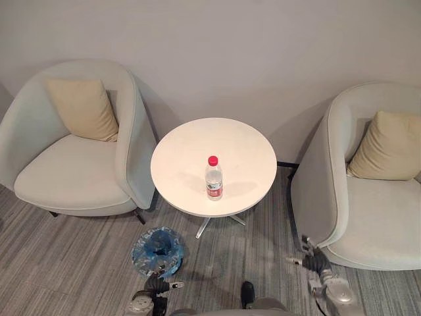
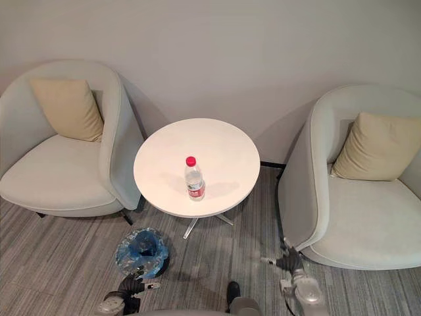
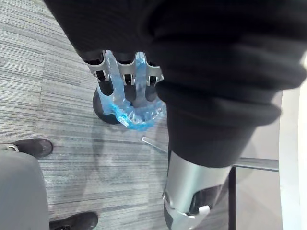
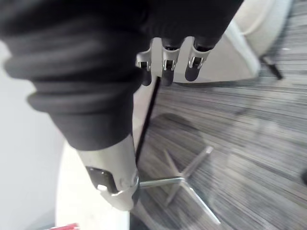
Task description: Gather rubbish on tea table into small bin, then transfer packed bag to large trash can.
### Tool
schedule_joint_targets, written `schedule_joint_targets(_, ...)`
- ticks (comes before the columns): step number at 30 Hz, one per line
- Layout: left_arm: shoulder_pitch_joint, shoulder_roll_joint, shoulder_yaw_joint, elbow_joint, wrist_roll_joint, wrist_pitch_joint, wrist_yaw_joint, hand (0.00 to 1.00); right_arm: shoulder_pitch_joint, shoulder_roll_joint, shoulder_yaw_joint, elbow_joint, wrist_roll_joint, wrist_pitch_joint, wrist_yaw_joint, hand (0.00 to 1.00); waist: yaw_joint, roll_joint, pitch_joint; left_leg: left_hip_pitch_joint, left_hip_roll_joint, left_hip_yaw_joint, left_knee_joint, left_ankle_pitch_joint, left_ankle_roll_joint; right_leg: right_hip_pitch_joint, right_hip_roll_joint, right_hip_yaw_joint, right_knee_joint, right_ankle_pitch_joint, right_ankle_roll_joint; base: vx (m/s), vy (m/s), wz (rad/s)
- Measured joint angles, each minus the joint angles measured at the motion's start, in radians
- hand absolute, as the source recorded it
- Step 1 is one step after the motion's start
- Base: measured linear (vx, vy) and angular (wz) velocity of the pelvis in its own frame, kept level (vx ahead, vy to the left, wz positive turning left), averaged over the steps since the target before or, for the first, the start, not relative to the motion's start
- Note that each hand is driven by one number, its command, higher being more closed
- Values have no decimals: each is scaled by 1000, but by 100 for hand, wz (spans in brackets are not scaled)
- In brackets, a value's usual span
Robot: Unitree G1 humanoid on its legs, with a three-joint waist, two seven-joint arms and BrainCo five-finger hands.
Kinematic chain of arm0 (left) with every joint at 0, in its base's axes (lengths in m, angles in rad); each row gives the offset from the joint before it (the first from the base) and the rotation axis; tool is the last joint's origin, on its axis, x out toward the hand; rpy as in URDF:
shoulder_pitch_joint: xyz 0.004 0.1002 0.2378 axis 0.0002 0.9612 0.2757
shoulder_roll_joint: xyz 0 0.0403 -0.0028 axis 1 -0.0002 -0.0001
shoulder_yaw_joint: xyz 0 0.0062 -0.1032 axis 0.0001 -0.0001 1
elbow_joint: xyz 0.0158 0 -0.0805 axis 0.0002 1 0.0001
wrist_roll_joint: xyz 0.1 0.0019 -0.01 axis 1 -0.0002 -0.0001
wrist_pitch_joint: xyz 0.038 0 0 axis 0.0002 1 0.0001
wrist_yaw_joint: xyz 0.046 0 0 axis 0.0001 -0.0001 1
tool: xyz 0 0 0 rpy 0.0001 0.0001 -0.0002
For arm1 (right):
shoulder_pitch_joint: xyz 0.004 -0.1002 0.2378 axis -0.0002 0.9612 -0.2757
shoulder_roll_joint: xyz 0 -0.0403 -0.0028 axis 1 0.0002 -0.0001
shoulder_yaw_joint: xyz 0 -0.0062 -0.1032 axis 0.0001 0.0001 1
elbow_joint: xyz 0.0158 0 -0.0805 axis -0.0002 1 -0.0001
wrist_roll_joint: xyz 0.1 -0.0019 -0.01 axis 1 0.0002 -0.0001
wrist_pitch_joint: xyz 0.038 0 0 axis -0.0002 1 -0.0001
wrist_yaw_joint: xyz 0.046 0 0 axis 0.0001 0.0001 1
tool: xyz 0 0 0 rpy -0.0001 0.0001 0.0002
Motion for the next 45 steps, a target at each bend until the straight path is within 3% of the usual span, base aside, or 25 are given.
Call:
schedule_joint_targets(2, 12, 1, 0, -14, 0, -1, 0, 0, -32, -37, -2, -47, 0, -33, -2, 0, 6, 0, 0, 6, 1, -1, -7, 5, 1, -1, 0, -2, 9, -5, 3, 57, 26, 4)
schedule_joint_targets(5, 15, 1, -8, -17, 0, -1, 0, 0, -68, -52, -1, -63, 0, -48, -3, 0, 25, 4, -6, 7, 1, -4, -9, 13, 8, -1, -1, -6, 17, -11, -3, 60, 26, 5)
schedule_joint_targets(10, 39, 4, -9, -37, -1, -2, 0, 0, -140, -63, 57, -77, 0, -51, -3, 0, 31, 14, -19, 4, -3, -27, -8, 16, 8, -10, -5, -30, 51, -41, -1, 64, 14, 15)
schedule_joint_targets(14, 43, 1, -37, -45, -2, -2, 0, 0, -207, -67, 84, -97, 2, -59, -4, 0, 49, 8, -20, -28, -20, -33, -8, 57, 3, -32, -24, -41, 55, -42, -1, -4, -10, 10)
schedule_joint_targets(22, 47, 1, -75, -52, -10, -23, 0, 0, -333, -76, 192, -54, 8, -66, -25, 0, 61, 7, -18, -82, -17, -85, -8, 63, 5, -61, -32, -98, 63, -42, -6, -76, -33, 23)
schedule_joint_targets(26, 36, 1, -75, -52, -12, -23, 1, 0, -377, -74, 221, -10, 21, -69, -34, 0, 83, 5, -7, -108, -21, -103, -5, 64, 5, -73, -39, -115, 67, -38, -6, -103, -24, 18)
schedule_joint_targets(39, 0, 0, -91, -63, -49, -32, 3, 0, -556, -64, 260, 113, 90, -70, -89, 0, 82, 32, 77, -193, -32, -140, 57, 73, -9, -175, -73, -150, 213, -98, -19, -11, -25, 10)
schedule_joint_targets(45, -29, -2, -100, -90, -79, -40, 4, 0, -681, -87, 266, 151, 127, -70, -110, 0, 93, 41, 149, -248, -51, -152, 105, 72, -9, -218, -101, -169, 273, -118, -20, -37, 2, 14)
